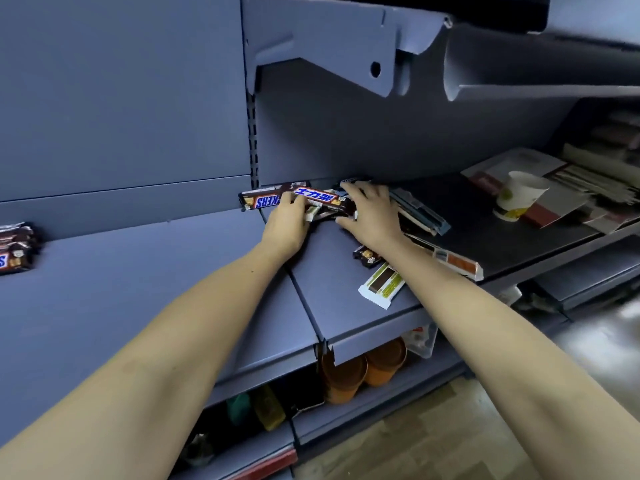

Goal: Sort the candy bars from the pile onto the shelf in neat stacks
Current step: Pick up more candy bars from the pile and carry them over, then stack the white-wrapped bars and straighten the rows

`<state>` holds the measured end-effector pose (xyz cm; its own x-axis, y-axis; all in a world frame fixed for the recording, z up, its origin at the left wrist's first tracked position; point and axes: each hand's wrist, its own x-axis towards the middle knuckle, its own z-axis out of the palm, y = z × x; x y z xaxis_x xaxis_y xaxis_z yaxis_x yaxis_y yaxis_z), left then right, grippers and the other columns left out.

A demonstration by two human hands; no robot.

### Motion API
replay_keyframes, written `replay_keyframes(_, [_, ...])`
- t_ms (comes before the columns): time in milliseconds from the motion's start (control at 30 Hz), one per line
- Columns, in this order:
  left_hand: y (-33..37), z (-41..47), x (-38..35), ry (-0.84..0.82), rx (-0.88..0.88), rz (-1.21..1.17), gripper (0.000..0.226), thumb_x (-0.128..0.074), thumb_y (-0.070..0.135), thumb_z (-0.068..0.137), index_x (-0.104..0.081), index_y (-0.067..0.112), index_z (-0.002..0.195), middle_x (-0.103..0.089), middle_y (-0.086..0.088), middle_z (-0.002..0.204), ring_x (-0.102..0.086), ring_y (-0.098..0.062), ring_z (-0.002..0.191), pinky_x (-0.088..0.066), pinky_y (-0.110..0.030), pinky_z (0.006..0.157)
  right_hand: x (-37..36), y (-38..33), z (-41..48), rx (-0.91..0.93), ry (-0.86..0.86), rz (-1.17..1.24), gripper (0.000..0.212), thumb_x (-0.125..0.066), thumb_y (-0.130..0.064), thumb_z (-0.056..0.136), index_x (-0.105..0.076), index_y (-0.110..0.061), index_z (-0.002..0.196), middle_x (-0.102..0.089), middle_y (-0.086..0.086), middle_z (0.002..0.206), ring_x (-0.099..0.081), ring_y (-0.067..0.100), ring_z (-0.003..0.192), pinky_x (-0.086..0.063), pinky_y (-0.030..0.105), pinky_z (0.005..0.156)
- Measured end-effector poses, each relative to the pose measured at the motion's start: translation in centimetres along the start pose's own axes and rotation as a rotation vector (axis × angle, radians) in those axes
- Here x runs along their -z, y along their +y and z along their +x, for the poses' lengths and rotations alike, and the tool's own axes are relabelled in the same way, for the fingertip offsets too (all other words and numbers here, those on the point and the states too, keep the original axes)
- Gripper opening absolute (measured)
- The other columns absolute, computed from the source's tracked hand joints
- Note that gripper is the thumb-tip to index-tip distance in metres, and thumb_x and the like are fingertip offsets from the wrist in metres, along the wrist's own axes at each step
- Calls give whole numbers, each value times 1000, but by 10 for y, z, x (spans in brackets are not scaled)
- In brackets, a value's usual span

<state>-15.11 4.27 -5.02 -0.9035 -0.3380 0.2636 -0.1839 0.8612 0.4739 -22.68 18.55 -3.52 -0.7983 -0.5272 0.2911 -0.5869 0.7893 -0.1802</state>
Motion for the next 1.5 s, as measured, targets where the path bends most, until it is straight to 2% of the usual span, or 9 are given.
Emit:
replay_keyframes(300, [-55, -25, 37, 263, 41, -234, 23, -50, 9, 92, -64, 10, 110, -69, -14, 102, -60, -32, 91, -47, -34, 84, -7, -49, 16, 44, -1, 217, 35, -55, -28, 91, -60, -13, 122, -62, 12, 120, -55, 31, 113, -41, 36, 92])
replay_keyframes(467, [-101, -55, 81, 410, 269, -332, 24, -44, 17, 95, -50, 11, 73, -42, 4, 59, -38, -21, 69, -34, -9, 58, -16, -105, 17, 179, -7, 424, 24, -57, -27, 89, -68, -17, 109, -69, 10, 107, -59, 29, 104, -42, 32, 83])
replay_keyframes(667, [-179, -117, 146, 645, 547, -301, 40, -38, 29, 98, -53, 1, 74, -52, -7, 68, -46, -21, 67, -26, -28, 59, -30, -202, 11, 240, -131, 631, 21, -53, -28, 92, -57, -13, 79, -54, 2, 71, -46, 19, 75, -25, 25, 59])
replay_keyframes(800, [-221, -162, 192, 818, 756, -386, 29, -42, 22, 94, -44, 17, 66, -50, 1, 65, -51, -8, 61, -37, -23, 58, -33, -259, 1, 202, -216, 849, 16, -48, -23, 93, -58, -17, 83, -62, 1, 71, -55, 7, 65, -38, 14, 62])
replay_keyframes(900, [-250, -187, 215, 953, 821, -610, 13, -44, 19, 93, -53, 13, 87, -59, -3, 88, -62, -12, 63, -52, -26, 72, -42, -287, -3, 211, -391, 863, 19, -47, -25, 92, -63, -19, 82, -61, -7, 64, -56, 2, 53, -47, 26, 73])
replay_keyframes(1067, [-270, -206, 228, 962, 807, -801, 17, -44, 10, 96, -56, 4, 106, -59, -6, 98, -59, 0, 57, -51, -8, 54, -53, -324, -18, 280, -633, 791, 23, -47, -21, 94, -63, -17, 79, -60, -3, 65, -52, 4, 52, -45, 18, 63])
replay_keyframes(1267, [-269, -203, 225, 892, 826, -1075, 29, -46, 10, 97, -50, -5, 122, -53, -7, 106, -55, -5, 72, -53, -9, 59, -62, -342, -25, 421, -520, 213, 26, -54, -35, 90, -68, -13, 92, -63, 11, 100, -54, 23, 94, -41, 27, 74])
replay_keyframes(1367, [-260, -196, 225, 847, 816, -1354, 32, -45, 6, 97, -46, -2, 128, -53, -8, 113, -60, -14, 84, -56, -21, 74, -64, -354, -33, 414, -326, 287, 28, -53, -35, 91, -68, -18, 106, -55, 7, 116, -44, 26, 114, -38, 32, 91])
replay_keyframes(1500, [-247, -192, 224, 720, 809, -1660, 31, -42, 3, 97, -44, 4, 127, -56, -11, 113, -62, -19, 88, -52, -26, 74, -57, -391, -43, 431, -337, 645, 27, -50, -33, 93, -67, -19, 110, -59, -5, 103, -48, 11, 102, -30, 18, 80])
